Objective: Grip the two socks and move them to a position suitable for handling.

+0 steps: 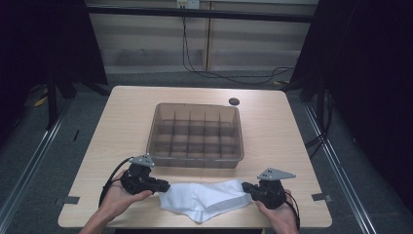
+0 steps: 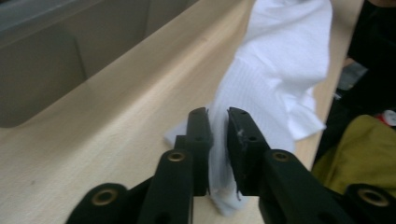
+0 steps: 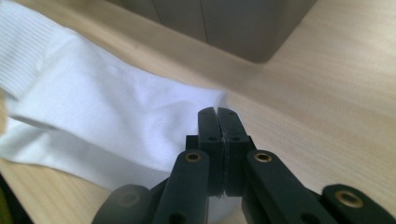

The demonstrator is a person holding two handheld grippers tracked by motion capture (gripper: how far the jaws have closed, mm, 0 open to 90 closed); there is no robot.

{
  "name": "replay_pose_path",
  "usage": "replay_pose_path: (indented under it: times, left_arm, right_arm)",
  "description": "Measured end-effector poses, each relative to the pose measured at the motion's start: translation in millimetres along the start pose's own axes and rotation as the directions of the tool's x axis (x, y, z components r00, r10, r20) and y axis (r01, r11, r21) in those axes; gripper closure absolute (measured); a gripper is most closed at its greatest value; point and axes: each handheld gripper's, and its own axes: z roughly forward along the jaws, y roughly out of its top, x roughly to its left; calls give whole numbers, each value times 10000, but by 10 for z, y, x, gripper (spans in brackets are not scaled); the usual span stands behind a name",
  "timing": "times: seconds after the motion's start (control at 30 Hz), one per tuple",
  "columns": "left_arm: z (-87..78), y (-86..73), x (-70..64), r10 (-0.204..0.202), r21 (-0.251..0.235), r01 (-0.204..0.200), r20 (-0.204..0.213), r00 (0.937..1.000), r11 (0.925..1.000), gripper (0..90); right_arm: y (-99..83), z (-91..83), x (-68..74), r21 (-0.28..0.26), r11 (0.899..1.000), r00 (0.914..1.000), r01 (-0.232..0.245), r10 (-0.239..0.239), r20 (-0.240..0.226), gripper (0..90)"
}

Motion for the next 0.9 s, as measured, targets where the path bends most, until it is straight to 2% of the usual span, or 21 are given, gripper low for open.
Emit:
replay_pose_path:
  times: [0.07, 0.13, 0.17, 0.23, 0.3, 0.37, 0.47, 0.5, 0.53, 0.63, 0.9]
  left_arm:
    - [-23, -1, -23, -64, -235, 55, -401, 9992, 9997, 707]
    - [-61, -1, -46, -46, -433, 30, -371, 9993, 9991, 695]
    - [-71, 0, -70, -17, -504, 1, -319, 9995, 9987, 689]
    - [-40, -7, -130, 169, -442, -163, 150, 9997, 9989, 712]
    - [67, -25, -185, 366, 1, -366, 314, 9988, 9993, 742]
    - [197, -45, -204, 383, 416, -398, 363, 9986, 9983, 749]
    - [341, -78, -201, 570, 805, -573, 56, 9984, 9951, 737]
    - [356, -83, -206, 608, 893, -591, -163, 9980, 9943, 735]
    - [375, -93, -196, 624, 871, -617, -45, 9980, 9943, 736]
    - [388, -95, -219, 954, 961, -908, -443, 9945, 9912, 737]
    - [384, -95, -173, 880, 818, -815, -789, 9930, 9933, 738]
  right_arm:
    - [-28, 52, -3, 164, 9998, 10000, 76, -77, 44, 895]
    - [-47, 85, -9, 244, 9996, 9998, 151, -154, 111, 894]
    - [-54, 100, -16, 250, 9996, 9998, 156, -158, 101, 893]
    - [-68, 122, -23, 429, 9990, 9998, 155, -162, 148, 892]
    - [-77, 142, -41, 466, 9988, 9996, 161, -171, 222, 888]
    - [-84, 168, -65, 534, 9985, 9996, 133, -146, 253, 881]
    - [-78, 183, -91, 545, 9984, 9996, 131, -144, 242, 871]
    - [-74, 189, -107, 496, 9986, 9996, 157, -168, 227, 862]
    - [-72, 190, -118, 514, 9986, 9995, 138, -152, 262, 860]
    - [-53, 192, -165, 420, 9991, 9994, 98, -112, 329, 846]
    - [-37, 188, -242, 171, 9998, 9978, 55, -66, 653, 854]
